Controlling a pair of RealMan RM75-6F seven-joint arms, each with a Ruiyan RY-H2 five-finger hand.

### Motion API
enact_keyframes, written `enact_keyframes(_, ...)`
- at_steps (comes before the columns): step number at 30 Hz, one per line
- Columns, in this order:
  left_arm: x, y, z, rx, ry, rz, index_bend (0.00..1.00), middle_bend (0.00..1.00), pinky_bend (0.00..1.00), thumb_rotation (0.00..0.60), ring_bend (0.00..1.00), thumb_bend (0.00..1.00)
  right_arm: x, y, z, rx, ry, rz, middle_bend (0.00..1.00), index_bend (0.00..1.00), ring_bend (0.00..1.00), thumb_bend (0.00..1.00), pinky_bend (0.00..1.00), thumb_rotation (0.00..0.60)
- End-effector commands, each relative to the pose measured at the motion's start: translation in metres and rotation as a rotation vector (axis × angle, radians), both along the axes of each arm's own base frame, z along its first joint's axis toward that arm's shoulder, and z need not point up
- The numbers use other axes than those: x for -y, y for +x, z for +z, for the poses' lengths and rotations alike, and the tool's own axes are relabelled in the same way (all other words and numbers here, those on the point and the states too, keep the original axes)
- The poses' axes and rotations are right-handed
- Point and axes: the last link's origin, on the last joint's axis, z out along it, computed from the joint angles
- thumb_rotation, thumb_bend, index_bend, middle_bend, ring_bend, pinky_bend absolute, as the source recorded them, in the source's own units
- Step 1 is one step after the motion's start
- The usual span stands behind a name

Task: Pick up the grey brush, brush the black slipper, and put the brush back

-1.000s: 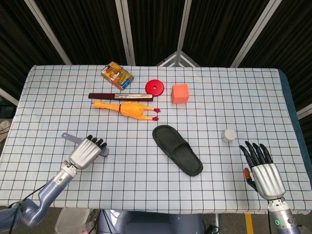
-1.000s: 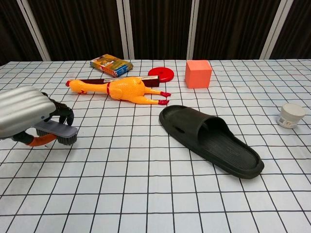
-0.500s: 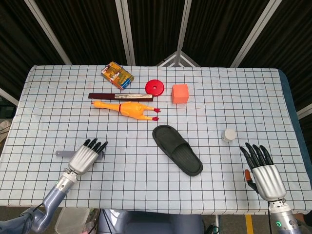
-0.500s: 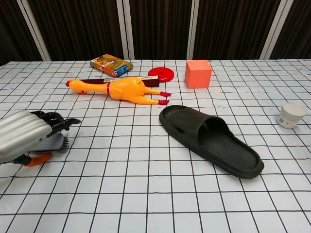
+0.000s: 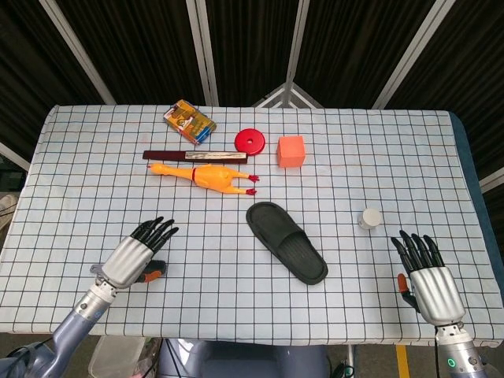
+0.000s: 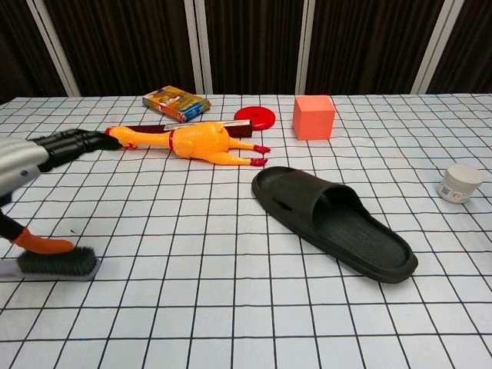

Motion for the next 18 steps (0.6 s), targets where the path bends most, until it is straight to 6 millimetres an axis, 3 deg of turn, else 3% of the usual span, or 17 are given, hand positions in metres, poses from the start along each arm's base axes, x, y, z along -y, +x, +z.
enact_keyframes(1,0.014,0.009,0.052,0.100,0.000,-0.004,0.00,0.03,0.12,0.600,0.01,0.02,0.000,0.001,0.000,0.000,0.000,0.001,0.01,0.00,0.00,0.64,0.04,0.600)
enact_keyframes(3,0.017,0.005,0.066,0.083,0.031,0.006,0.00,0.04,0.11,0.600,0.01,0.02,-0.001,0.001,0.001,0.002,-0.002,0.002,0.01,0.00,0.00,0.64,0.04,0.600)
enact_keyframes(7,0.036,-0.026,0.089,0.002,0.141,0.090,0.00,0.04,0.08,0.600,0.01,0.02,-0.003,0.001,0.006,0.004,-0.019,0.001,0.01,0.00,0.00,0.64,0.04,0.600)
enact_keyframes(12,0.070,-0.065,0.096,0.037,0.277,0.220,0.00,0.03,0.04,0.600,0.00,0.02,-0.007,0.002,0.012,0.006,-0.045,-0.002,0.00,0.00,0.00,0.64,0.04,0.600)
enact_keyframes(18,0.083,-0.068,0.107,0.025,0.341,0.181,0.00,0.04,0.04,0.600,0.00,0.02,-0.010,0.002,0.015,0.010,-0.046,-0.015,0.00,0.00,0.00,0.64,0.04,0.600)
